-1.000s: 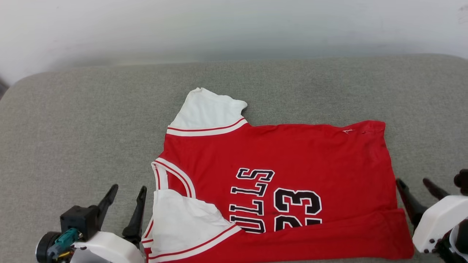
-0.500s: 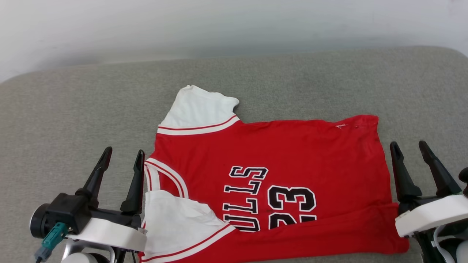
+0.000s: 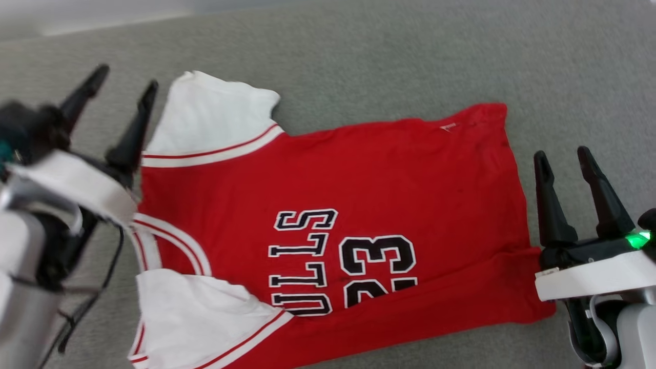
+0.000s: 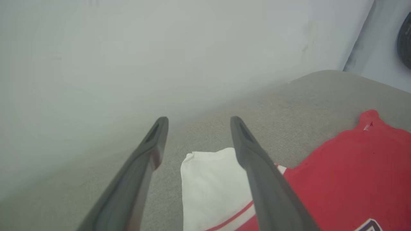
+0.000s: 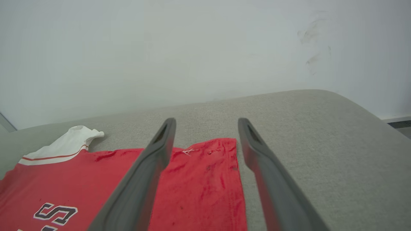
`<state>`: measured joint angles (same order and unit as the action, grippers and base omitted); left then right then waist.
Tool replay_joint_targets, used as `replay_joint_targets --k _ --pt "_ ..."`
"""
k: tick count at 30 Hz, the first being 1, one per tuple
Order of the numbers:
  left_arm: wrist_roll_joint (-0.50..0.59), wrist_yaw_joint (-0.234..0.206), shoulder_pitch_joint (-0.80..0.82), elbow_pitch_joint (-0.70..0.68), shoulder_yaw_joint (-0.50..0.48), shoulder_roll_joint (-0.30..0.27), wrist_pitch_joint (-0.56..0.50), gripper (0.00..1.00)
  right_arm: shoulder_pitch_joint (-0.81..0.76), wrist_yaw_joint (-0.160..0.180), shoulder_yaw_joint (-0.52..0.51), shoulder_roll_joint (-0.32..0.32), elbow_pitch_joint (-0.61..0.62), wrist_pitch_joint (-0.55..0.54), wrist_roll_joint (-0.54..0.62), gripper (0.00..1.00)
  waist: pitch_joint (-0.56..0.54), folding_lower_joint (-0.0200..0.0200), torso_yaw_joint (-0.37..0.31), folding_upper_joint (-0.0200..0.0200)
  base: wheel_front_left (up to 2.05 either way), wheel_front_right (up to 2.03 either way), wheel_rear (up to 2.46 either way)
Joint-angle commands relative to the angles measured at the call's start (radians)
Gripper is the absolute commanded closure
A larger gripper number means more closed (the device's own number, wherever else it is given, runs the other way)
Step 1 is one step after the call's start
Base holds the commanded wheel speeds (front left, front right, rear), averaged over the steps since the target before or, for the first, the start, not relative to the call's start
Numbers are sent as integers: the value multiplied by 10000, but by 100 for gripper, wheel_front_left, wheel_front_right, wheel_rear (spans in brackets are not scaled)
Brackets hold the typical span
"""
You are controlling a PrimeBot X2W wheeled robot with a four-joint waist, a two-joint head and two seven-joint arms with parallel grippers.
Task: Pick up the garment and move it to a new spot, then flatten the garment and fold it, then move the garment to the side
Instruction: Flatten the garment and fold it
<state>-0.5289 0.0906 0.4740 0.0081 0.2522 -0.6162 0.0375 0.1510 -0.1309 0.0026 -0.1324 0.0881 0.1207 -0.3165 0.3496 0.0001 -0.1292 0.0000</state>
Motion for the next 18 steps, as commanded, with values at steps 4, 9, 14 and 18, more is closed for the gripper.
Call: replay_joint_targets --k 4,9,14,18 --pt "-671 287 1594 633 306 -728 -1906 0 404 4 254 143 -64 244 110 0 912 -1 -824 0 0 0 0" --pt "-1755 375 3024 1327 835 -1411 -4790 0 686 4 397 327 -292 394 133 0 1382 -1 -1297 0 0 0 0" --pt "-2371 372 4066 1863 1262 -2057 -7306 0 875 4 658 476 -520 582 73 0 1790 -1 -1733 0 0 0 0" --pt "-2252 131 4656 2332 1335 -2346 -8199 0 962 4 792 582 -722 753 7 0 2094 -1 -1994 0 0 0 0"
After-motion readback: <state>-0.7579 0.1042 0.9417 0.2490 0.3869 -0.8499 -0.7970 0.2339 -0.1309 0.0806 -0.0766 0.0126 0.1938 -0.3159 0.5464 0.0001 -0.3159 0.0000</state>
